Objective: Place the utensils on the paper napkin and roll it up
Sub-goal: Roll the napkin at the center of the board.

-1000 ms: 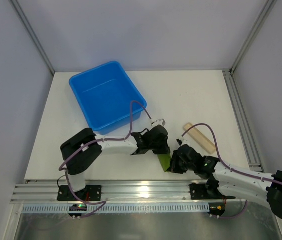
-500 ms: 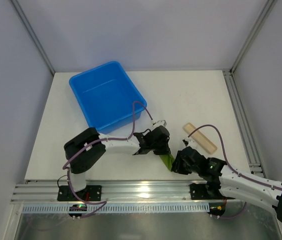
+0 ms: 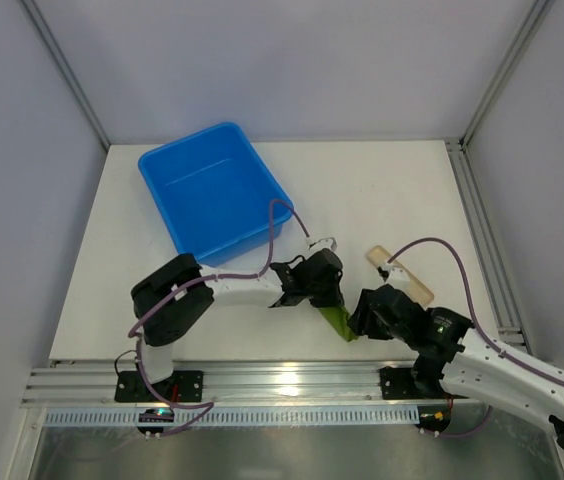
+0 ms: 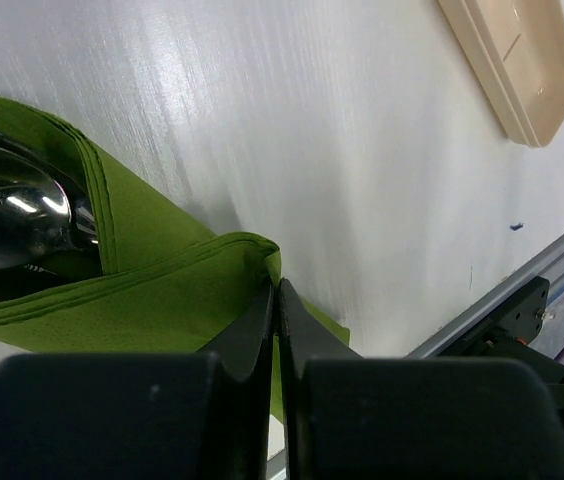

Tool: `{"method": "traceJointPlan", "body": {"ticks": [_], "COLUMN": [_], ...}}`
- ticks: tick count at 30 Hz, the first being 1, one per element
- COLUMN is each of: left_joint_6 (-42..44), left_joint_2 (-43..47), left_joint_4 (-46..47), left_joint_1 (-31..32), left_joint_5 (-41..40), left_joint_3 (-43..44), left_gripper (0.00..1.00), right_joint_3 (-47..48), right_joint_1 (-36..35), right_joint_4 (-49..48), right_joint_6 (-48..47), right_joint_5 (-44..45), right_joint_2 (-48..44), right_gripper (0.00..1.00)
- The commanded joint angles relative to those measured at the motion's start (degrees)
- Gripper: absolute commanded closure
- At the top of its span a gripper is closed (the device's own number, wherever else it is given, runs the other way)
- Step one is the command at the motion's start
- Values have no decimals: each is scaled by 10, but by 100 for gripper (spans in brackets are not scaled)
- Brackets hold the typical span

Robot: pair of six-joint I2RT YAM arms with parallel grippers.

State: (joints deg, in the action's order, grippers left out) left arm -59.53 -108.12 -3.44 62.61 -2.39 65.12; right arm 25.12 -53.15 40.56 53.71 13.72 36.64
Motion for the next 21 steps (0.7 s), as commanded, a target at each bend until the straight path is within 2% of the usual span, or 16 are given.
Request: {"method": "traceJointPlan", "body": {"ticks": [1,12,21], "left_joint_6": [12,14,19], "left_joint_2": [-7,-15,-15], "left_joint_4": [-3,-6,-6], "left_joint_1": [2,1,1], "left_joint_5": [-14,-9,-6], "left_joint_3": [23,32,32], "left_gripper": [100,100,100], "right_joint_3": [23,36,38], "right_joint_1": [-3,-2,0], "right_joint_4": [1,-70,-112], "right_joint_6": [-27,-46,-55], "right_joint_5": [21,31,72], "right_joint_2": [-3,94,151], "right_gripper": [48,44,56]}}
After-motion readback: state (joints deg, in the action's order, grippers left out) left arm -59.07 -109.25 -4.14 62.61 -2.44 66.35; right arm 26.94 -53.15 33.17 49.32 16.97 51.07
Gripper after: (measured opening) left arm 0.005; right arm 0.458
